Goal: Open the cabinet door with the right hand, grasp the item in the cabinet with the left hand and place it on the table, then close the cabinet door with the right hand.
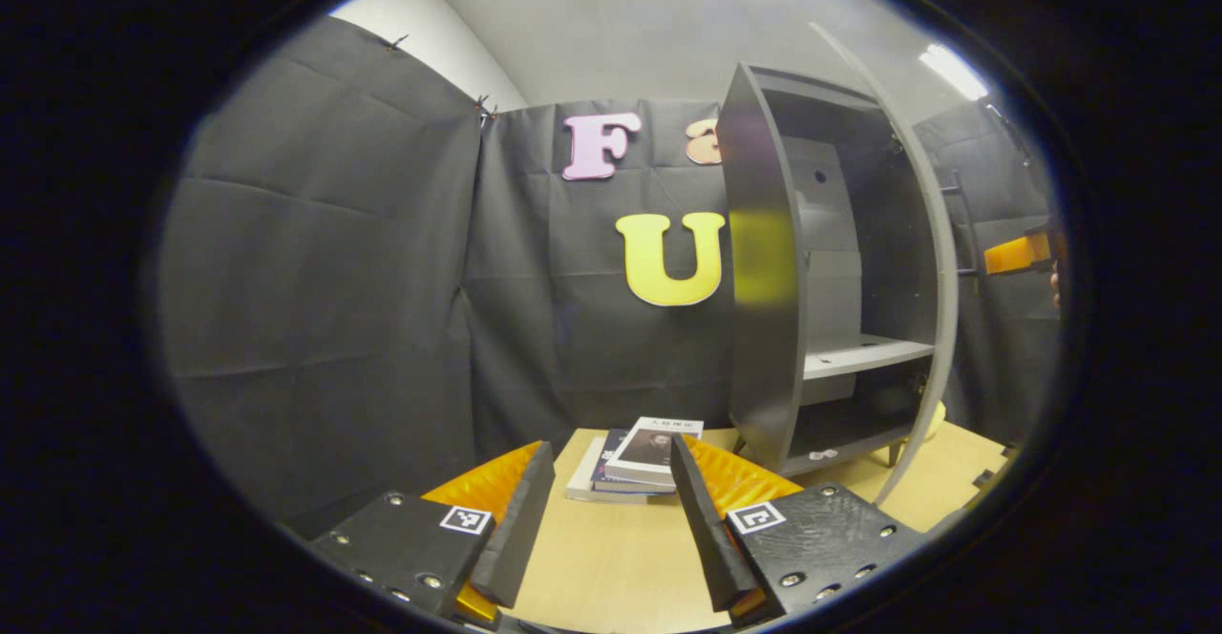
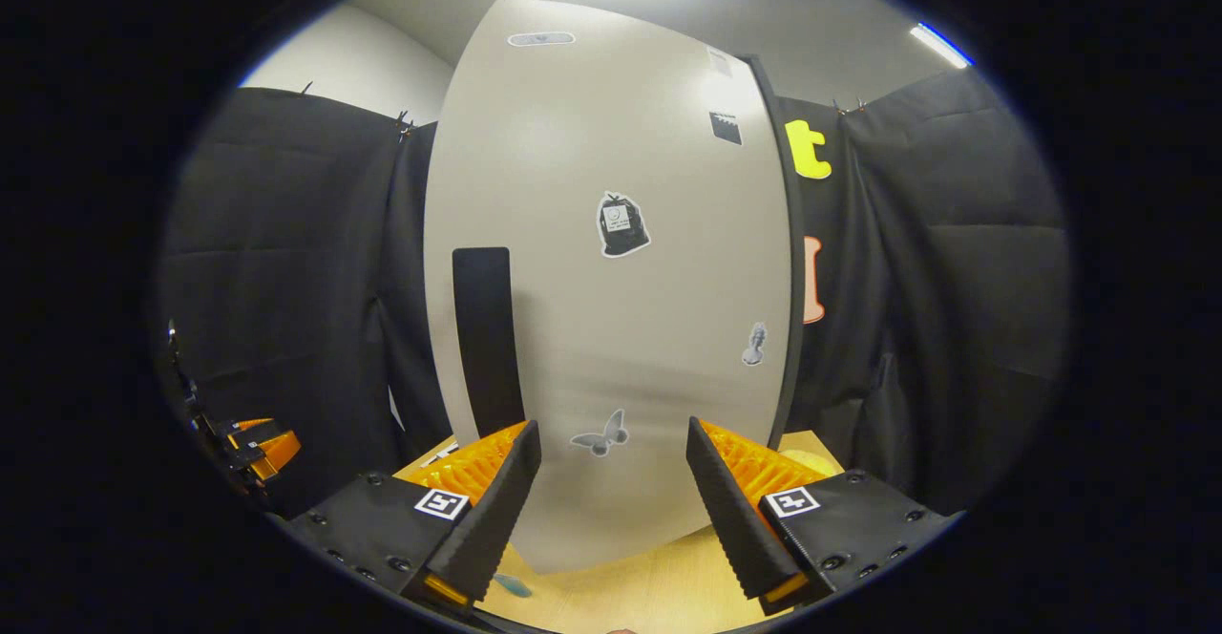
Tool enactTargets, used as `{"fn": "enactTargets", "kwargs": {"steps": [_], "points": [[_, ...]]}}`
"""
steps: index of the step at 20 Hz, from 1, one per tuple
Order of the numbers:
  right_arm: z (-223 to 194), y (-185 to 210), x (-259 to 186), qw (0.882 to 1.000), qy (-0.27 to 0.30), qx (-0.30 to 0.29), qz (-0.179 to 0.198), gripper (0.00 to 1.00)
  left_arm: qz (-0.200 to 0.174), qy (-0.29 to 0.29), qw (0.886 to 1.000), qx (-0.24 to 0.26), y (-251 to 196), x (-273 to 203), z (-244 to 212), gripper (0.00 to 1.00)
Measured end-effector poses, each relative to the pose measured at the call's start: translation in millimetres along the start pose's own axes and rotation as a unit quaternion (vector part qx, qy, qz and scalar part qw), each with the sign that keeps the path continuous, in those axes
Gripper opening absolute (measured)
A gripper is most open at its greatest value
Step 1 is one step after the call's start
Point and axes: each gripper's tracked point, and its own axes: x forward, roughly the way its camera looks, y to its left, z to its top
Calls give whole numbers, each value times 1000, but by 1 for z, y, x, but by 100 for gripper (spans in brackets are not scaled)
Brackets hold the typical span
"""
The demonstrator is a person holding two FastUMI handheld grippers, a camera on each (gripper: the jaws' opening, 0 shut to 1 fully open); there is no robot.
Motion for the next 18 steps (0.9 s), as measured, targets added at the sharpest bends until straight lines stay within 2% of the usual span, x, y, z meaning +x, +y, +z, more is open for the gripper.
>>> {"fn": "enactTargets", "kwargs": {"steps": [1,2,4,5,8,13,18], "points": [[-3,3,3,1000,3,2,6,97,4,0,1000,2,3,-2,0,74],[-5,6,6,1000,6,2,10,92,7,0,1000,4,4,-3,1,74],[-6,5,8,1000,9,0,15,92,11,0,1000,6,2,-4,2,74],[-6,3,9,1000,9,-1,16,97,13,0,1000,5,0,-3,3,74],[-7,-9,8,1000,5,1,19,97,12,-6,1000,6,-16,-1,10,74],[-5,-47,-14,1000,1,5,16,97,2,-17,1000,9,-68,2,27,74],[2,-104,-28,1000,-7,12,3,97,-9,-27,999,16,-125,-4,49,74]]}}
